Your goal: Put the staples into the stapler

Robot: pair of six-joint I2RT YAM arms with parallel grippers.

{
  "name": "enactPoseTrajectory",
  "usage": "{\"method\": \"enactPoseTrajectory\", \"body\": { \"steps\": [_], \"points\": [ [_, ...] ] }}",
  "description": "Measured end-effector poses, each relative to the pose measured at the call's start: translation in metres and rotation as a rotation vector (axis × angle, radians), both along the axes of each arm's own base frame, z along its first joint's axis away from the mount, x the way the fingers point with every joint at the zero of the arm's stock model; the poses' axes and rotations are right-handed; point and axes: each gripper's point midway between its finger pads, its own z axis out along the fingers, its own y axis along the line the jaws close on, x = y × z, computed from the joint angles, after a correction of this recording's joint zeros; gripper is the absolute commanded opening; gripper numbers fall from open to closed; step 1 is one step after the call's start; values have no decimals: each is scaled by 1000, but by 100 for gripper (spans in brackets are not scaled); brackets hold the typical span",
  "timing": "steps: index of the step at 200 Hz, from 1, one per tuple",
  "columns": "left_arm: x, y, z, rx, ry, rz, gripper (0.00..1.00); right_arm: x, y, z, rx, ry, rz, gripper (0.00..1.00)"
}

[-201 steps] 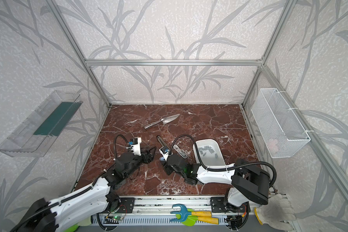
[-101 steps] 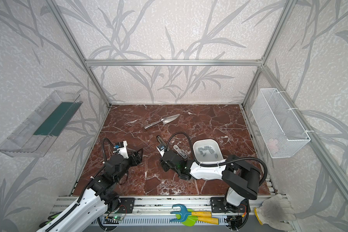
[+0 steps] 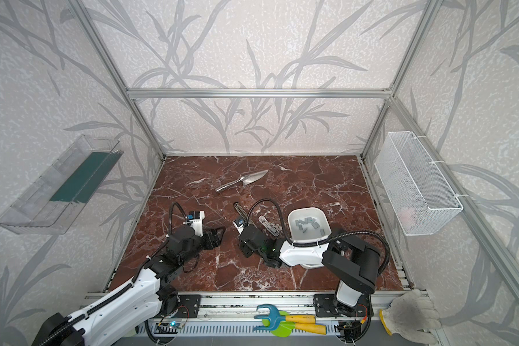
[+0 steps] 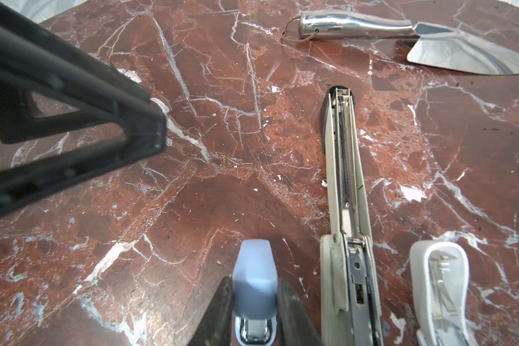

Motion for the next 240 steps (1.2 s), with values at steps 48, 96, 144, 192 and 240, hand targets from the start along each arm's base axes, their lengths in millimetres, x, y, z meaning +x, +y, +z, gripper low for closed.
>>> {"method": "enactPoseTrajectory", "body": {
  "steps": [48,96,144,192,240],
  "points": [
    [3,-3,3,1,-21,-14,73,-2,1,-1,-14,18,8,37],
    [3,-3,1,18,-23,-17,73,10,18,29,37,-19,-3,36],
    [2,-3,-7,35,2,-26,74,13,21,4,-9,9,-17,32],
    [3,-10,-12,30,15,-50,73,-2,3,-26,-40,48,-14,29],
    [-1,-26,-19,37,27,-105,73,-5,5,-26,-4,28,-22,28]
  ]
}}
